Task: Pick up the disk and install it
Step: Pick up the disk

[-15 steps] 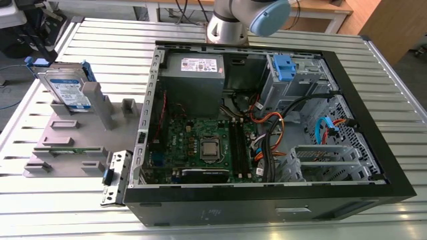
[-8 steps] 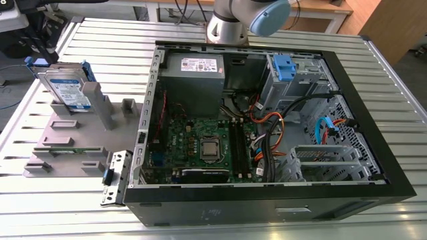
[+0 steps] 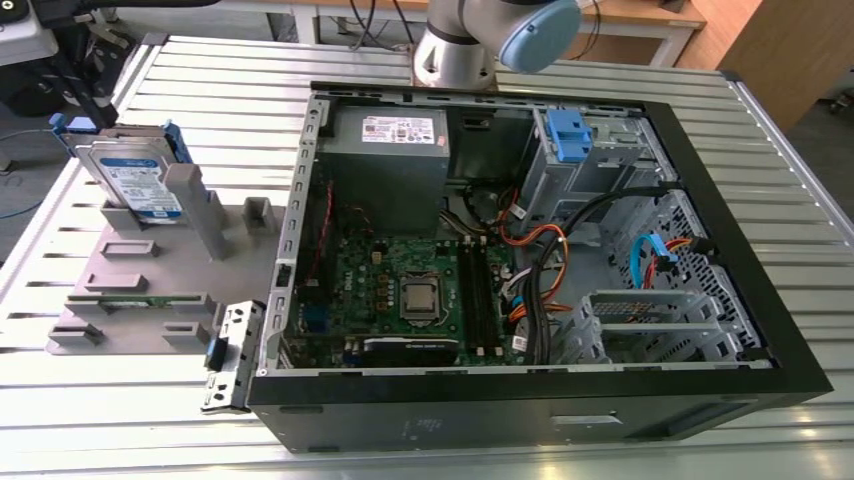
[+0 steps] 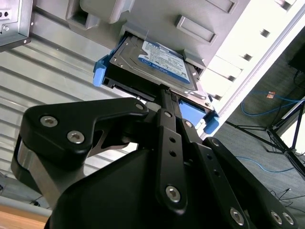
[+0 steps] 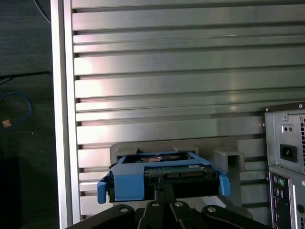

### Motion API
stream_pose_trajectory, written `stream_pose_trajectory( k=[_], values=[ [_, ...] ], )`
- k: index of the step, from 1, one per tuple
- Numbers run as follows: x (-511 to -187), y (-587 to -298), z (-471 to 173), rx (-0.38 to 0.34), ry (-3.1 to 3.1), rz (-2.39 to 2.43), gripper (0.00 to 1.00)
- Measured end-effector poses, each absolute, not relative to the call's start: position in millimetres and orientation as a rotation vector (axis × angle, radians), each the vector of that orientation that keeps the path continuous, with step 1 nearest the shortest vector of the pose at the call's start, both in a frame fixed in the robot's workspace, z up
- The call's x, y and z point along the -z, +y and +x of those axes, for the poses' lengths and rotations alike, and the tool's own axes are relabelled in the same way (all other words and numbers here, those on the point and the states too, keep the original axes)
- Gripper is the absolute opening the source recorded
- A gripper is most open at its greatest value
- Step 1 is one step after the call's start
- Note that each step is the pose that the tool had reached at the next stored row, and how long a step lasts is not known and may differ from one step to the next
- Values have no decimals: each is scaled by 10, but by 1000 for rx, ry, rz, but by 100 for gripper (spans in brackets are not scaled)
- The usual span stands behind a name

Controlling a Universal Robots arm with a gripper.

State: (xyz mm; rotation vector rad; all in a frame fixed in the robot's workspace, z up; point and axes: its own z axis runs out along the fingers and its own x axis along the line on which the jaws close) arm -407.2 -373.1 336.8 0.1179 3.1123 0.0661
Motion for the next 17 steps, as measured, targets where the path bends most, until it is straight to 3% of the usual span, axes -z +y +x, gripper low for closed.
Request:
stream_pose_trajectory(
  k=[17],
  values=[
    [-3371,-3731,-4072,-67,3116,1,11]
  ],
)
